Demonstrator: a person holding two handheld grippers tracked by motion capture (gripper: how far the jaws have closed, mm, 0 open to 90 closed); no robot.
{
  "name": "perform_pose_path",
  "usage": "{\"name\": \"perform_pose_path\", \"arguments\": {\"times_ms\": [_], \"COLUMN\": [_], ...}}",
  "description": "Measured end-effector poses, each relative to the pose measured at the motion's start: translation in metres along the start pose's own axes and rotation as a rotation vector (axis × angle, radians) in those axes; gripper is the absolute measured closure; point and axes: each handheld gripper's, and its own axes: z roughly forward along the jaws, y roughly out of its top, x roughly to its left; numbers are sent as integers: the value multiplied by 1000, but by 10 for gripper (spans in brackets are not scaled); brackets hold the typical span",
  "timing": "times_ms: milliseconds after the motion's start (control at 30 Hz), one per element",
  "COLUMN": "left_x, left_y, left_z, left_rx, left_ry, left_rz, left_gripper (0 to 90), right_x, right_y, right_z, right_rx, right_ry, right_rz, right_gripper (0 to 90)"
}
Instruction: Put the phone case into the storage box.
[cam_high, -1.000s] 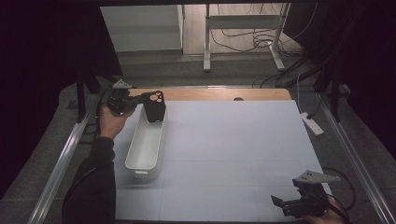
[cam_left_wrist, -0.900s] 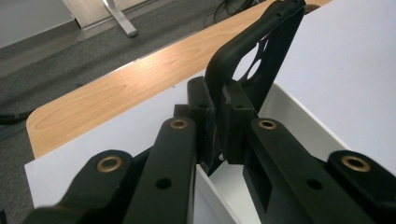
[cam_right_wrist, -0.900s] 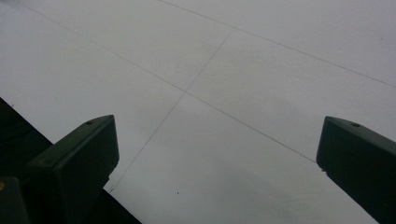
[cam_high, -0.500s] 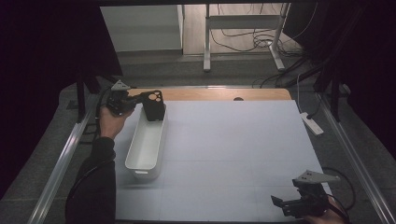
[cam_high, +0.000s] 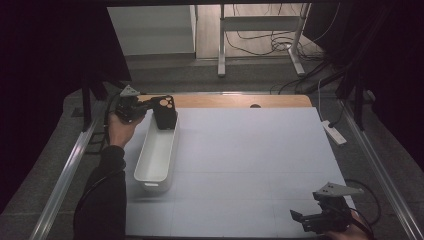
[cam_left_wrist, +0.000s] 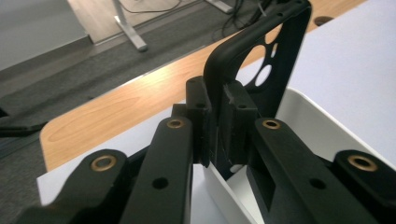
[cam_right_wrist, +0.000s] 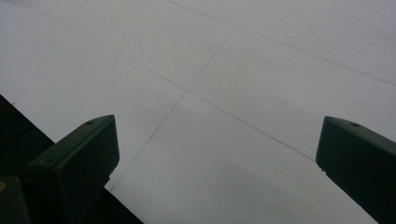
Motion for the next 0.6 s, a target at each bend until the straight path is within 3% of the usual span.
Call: {"name": "perform_pose_path", "arguments": {"times_ms": [333,600], "left_x": [0,1], "left_y": [-4,-8], "left_z": [3,-2], "left_rx": [2,-11], "left_ry": [24,-17], "left_rz": [-40,-93], "left_gripper": [736,660], "right_x": [0,0], "right_y": [0,0], "right_z": [0,0], "right_rx": [-3,-3], "right_ry": [0,-1], "right_rz": [-1,-1], "right_gripper": [0,0]}}
